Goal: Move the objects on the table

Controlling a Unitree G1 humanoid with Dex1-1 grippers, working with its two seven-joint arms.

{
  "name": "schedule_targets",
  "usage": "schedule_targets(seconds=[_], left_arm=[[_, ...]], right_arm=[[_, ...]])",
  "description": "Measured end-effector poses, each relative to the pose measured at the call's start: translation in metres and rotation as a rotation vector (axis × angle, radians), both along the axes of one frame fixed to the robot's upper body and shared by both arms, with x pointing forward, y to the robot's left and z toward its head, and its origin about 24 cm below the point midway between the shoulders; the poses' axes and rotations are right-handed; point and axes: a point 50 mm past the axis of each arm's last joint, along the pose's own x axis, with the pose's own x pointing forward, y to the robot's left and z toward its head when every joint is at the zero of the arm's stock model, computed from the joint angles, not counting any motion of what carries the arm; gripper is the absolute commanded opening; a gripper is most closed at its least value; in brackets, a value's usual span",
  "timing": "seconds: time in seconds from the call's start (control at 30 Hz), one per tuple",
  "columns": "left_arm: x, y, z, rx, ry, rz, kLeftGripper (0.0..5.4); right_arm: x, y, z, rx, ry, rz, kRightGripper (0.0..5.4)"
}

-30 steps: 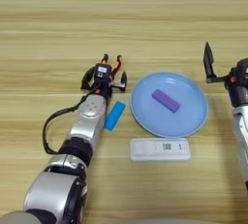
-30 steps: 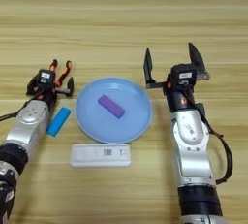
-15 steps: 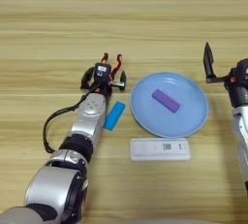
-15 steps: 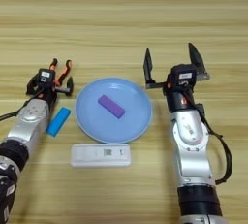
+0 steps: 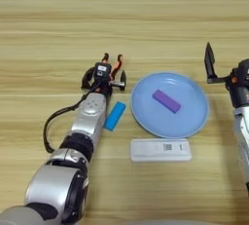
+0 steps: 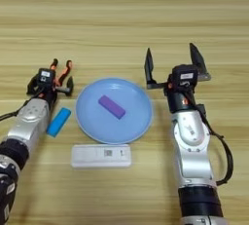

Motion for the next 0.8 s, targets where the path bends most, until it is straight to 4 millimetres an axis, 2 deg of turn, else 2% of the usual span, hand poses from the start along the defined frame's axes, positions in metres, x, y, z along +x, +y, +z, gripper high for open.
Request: schedule_targets(seconds=[0.3, 0.8], left_arm=[[0.007, -0.001, 0.002, 0.01, 0.066, -0.042, 3.76], [0.016, 0.009, 0.003, 0.062, 0.159, -0.096, 2.53]], right_arm=[[0.0, 0.0, 0.002, 0.014, -0.009, 0.002, 5.4], [-0.003, 0.002, 0.014, 0.063, -0.049, 0.014, 5.4]])
